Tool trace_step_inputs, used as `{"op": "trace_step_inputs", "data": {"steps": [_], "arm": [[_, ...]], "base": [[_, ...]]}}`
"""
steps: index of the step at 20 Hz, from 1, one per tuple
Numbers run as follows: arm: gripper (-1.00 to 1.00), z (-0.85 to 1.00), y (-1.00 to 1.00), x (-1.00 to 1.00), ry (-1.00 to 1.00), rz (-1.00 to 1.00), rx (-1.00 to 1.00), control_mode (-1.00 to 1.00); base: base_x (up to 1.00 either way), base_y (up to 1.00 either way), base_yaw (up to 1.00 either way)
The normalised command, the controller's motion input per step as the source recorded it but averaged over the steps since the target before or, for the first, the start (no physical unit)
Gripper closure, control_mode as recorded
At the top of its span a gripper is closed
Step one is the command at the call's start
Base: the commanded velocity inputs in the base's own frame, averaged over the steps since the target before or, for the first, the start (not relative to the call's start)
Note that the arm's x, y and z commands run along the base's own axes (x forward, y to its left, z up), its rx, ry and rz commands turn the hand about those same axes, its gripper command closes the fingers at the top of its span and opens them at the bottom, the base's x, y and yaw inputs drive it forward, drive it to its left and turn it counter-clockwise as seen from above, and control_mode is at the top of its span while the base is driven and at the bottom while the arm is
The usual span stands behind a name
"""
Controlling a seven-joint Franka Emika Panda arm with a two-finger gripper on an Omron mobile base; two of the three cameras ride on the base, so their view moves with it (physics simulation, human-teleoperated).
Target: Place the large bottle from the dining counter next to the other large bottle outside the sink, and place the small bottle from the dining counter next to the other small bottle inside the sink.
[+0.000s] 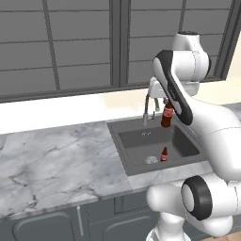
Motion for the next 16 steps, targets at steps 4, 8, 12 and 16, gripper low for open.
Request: {"op": "trace_step_inputs", "data": {"steps": [4,8,12,16], "arm": [[1.0,0.0,0.0,0.0,0.0,0.0,0.0,1.0],[1.0,0.0,0.0,0.0,0.0,0.0,0.0,-1.0],[1.0,0.0,0.08,0.09,0.0,0.0,0.0,-1.0],[1.0,-0.14,0.12,0.39,-0.02,0.0,0.0,-1.0]], "base": [[0.0,0.0,0.0],[0.0,0.0,0.0],[0.0,0.0,0.0],[0.0,0.0,0.0]]}}
